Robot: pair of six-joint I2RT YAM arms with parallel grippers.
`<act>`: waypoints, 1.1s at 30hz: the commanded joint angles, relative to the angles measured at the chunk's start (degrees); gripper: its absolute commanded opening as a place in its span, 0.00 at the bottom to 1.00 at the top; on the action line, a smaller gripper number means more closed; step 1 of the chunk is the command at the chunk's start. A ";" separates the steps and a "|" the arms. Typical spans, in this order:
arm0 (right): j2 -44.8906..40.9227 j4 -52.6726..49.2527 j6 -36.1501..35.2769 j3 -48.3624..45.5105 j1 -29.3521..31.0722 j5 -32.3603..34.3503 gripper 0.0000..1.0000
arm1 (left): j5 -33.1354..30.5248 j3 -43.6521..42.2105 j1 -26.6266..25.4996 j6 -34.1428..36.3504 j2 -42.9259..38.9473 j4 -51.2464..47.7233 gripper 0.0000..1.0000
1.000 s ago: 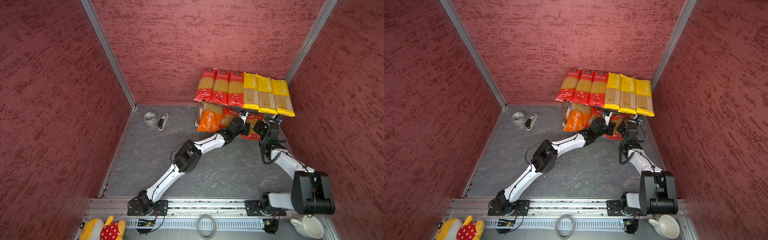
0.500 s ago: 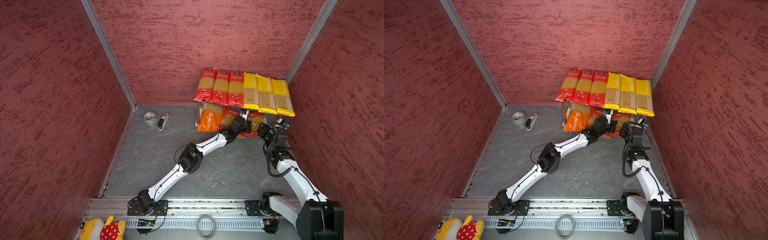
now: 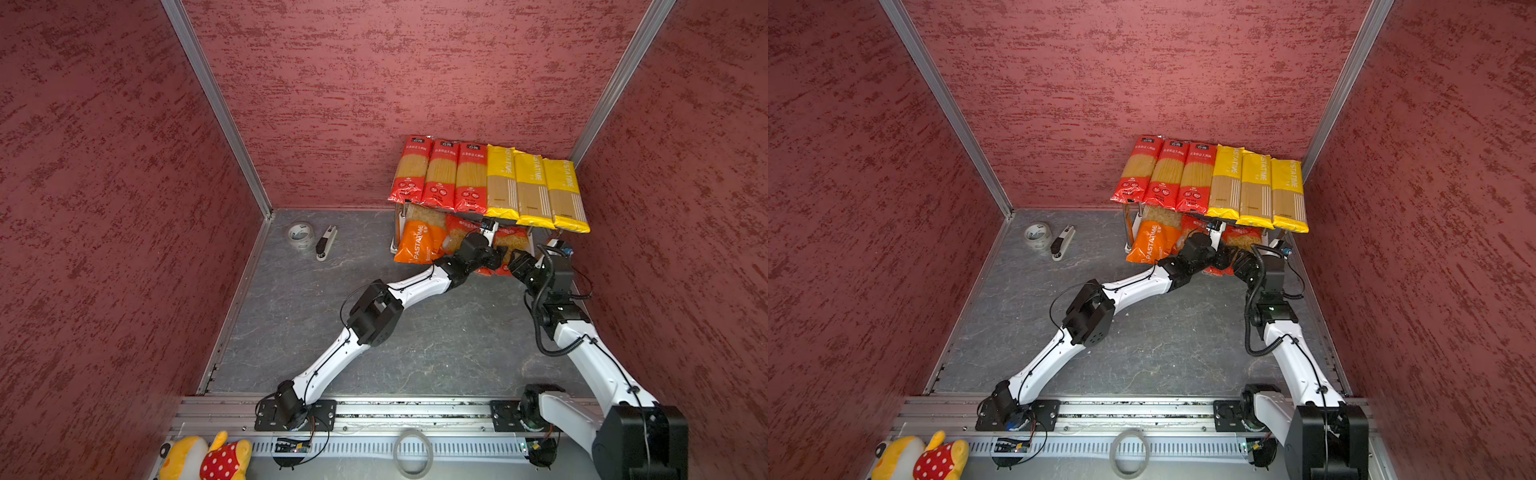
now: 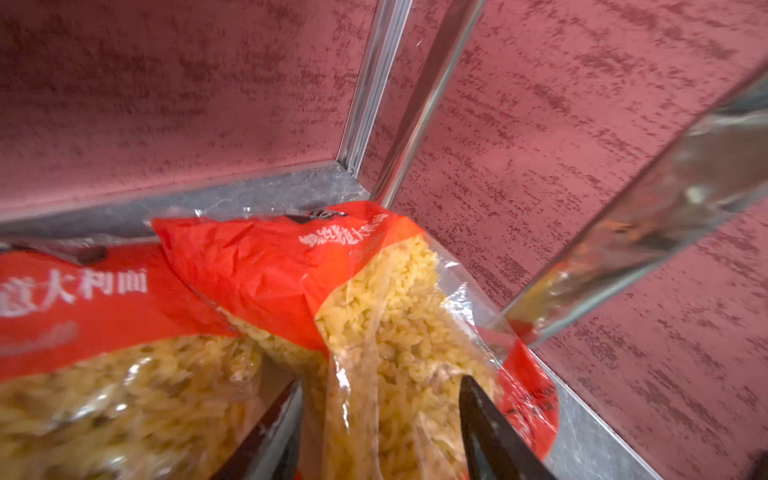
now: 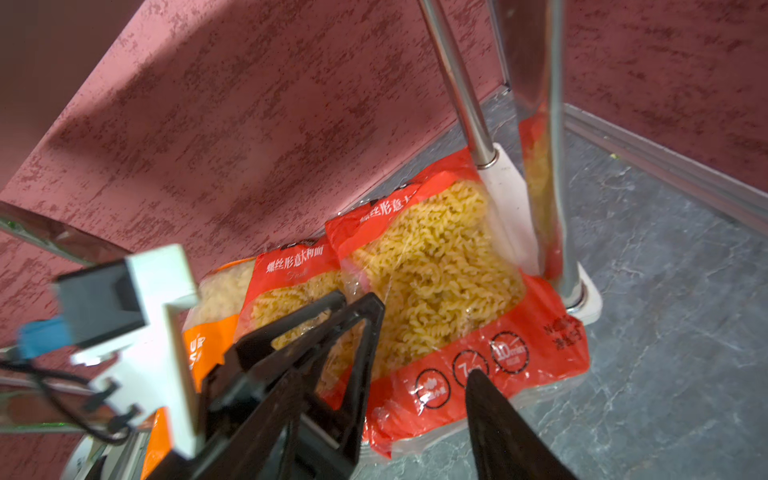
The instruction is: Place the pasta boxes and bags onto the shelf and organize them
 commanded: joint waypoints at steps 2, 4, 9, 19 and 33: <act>-1.80 -1.90 1.24 0.12 0.04 -2.50 0.64 | 0.63 -8.51 -1.36 3.29 -8.84 8.55 0.62; -2.41 -2.85 1.40 0.36 0.00 -2.98 0.64 | 0.73 -14.65 -1.92 4.19 -12.69 11.08 0.63; -4.56 -5.81 1.45 0.19 0.38 -4.69 0.65 | -1.30 -35.36 -3.54 8.82 -25.38 17.91 0.65; -6.07 -6.82 -2.74 -2.08 1.19 -2.61 0.67 | -9.60 -68.68 -4.30 15.88 -51.05 19.40 0.68; -9.65 13.10 -16.62 -14.66 1.15 14.03 0.73 | -31.83 -94.82 5.61 22.53 -90.96 2.28 0.72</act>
